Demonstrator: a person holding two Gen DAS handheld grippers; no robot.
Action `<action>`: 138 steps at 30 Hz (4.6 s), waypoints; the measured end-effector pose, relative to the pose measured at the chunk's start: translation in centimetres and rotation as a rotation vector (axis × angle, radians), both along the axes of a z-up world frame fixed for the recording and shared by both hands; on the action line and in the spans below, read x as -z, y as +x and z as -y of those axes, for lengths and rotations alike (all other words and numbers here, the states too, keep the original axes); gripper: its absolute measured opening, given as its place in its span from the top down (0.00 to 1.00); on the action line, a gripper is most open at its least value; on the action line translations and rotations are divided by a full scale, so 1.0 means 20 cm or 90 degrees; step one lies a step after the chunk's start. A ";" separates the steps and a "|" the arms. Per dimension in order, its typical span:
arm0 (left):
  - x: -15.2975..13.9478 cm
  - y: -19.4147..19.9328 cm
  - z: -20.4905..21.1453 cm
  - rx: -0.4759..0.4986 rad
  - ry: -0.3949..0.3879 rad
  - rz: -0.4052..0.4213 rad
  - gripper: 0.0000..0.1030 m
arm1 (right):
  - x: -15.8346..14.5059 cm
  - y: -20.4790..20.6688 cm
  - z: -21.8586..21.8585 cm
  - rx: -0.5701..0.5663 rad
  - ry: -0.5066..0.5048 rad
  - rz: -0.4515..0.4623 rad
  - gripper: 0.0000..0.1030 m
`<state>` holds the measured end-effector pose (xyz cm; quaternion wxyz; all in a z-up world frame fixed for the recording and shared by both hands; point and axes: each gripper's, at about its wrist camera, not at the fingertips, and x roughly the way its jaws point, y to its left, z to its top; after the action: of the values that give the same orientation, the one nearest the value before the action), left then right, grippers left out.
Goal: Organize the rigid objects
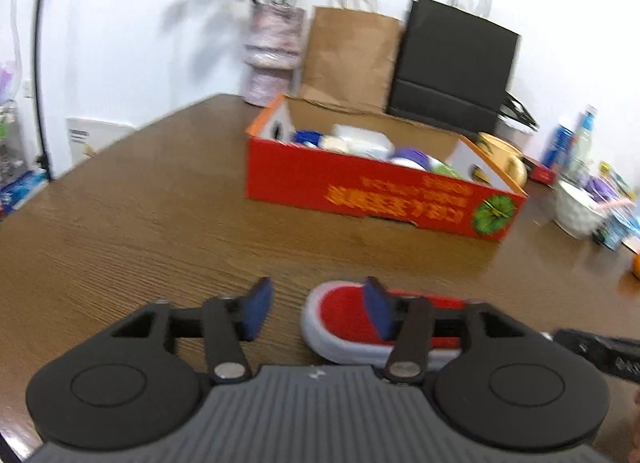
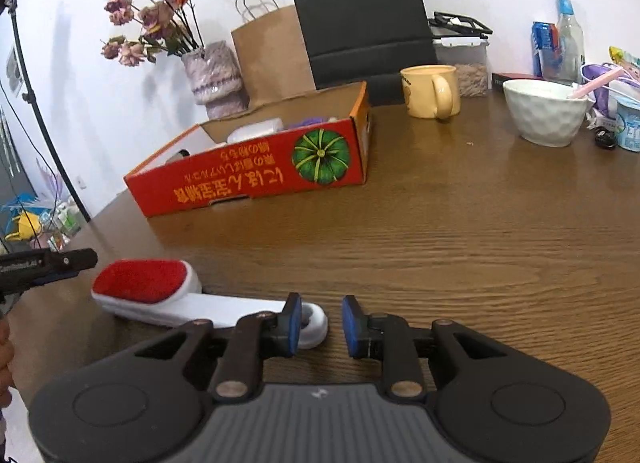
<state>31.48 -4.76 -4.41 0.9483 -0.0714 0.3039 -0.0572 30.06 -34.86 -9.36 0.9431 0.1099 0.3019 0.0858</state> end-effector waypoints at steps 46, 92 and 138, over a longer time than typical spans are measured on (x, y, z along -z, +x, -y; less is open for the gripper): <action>-0.06 1.08 -0.01 0.087 -0.085 -0.045 0.82 | -0.30 1.09 -0.16 -0.007 -0.045 0.041 0.84; -0.41 -0.79 -0.20 -0.047 0.065 0.306 0.00 | -0.40 -0.78 -0.45 0.027 -0.101 0.349 0.00; -0.22 -1.47 -0.27 -0.035 0.098 0.278 0.00 | -0.29 -1.51 -0.61 0.027 -0.114 0.351 0.00</action>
<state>2.04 0.71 -0.03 0.9954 0.0068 0.0930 -0.0221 -0.11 -22.59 -3.53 0.9971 0.0054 0.0378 0.0657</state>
